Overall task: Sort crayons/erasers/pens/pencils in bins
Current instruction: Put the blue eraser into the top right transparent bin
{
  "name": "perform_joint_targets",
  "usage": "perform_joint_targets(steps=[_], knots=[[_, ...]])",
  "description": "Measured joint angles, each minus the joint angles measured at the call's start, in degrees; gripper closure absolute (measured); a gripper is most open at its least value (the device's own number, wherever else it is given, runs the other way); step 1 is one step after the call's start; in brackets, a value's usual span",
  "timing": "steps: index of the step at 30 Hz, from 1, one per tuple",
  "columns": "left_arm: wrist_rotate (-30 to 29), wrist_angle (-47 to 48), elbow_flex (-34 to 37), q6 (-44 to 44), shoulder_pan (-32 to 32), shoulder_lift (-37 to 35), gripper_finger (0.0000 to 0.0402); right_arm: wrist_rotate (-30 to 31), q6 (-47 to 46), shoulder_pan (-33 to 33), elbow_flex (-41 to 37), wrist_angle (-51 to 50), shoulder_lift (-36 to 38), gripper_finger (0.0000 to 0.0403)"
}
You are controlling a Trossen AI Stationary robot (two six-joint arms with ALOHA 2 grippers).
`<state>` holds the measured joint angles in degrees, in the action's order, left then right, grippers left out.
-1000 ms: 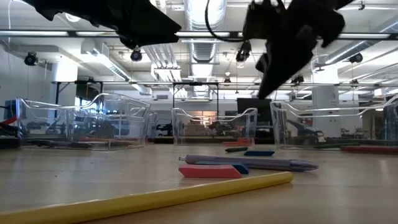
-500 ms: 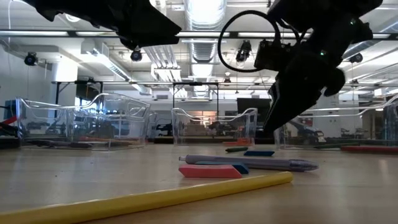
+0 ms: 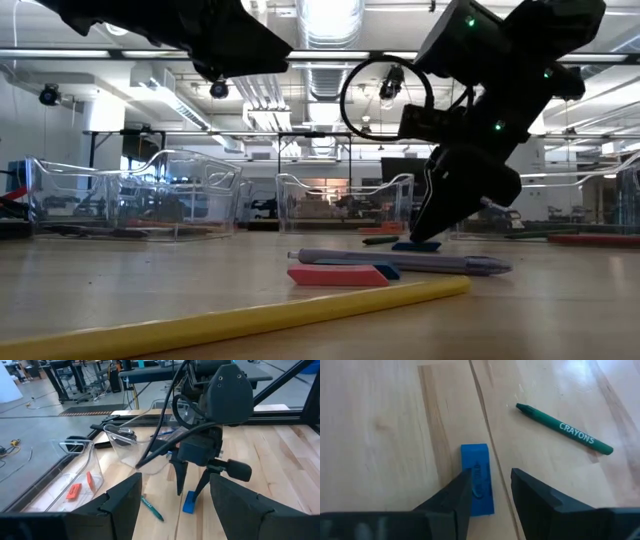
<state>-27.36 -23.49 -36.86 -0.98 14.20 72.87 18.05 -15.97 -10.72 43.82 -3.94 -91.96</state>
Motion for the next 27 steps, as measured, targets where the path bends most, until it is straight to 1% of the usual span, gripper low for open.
perform_joint_targets(steps=[9,12,13,15,17,21,24,27], knots=[[0.0,0.0,0.0,0.0,0.0,0.5,0.0183,0.2,-3.0,-0.7,0.1,0.3,-2.3,0.0275],[0.0,0.0,0.0,0.0,0.0,0.5,0.0183,-0.6,-3.7,-1.5,0.1,0.2,-2.2,0.0277],[0.0,0.0,0.0,0.0,0.0,0.5,0.0183,-1.9,-3.9,-1.7,0.1,0.1,-2.2,0.0278],[0.0,0.0,0.0,-0.1,0.0,0.5,0.0183,-1.5,-4.1,-2.2,0.1,0.2,-2.2,0.0280],[0.0,0.0,0.0,-0.1,0.0,0.5,0.0183,-2.5,-4.2,-2.3,0.1,0.1,-2.2,0.0280],[0.0,0.0,0.0,-0.1,0.0,0.5,0.0183,-2.7,-4.2,-2.4,0.1,0.1,-2.2,0.0282],[0.0,0.0,0.0,-0.1,0.0,0.5,0.0183,-3.0,-3.8,-2.4,0.1,0.2,-2.2,0.0302],[0.0,0.0,0.0,-0.1,0.0,0.5,0.0183,-4.0,-3.0,-2.5,0.1,0.2,-1.8,0.0347]])
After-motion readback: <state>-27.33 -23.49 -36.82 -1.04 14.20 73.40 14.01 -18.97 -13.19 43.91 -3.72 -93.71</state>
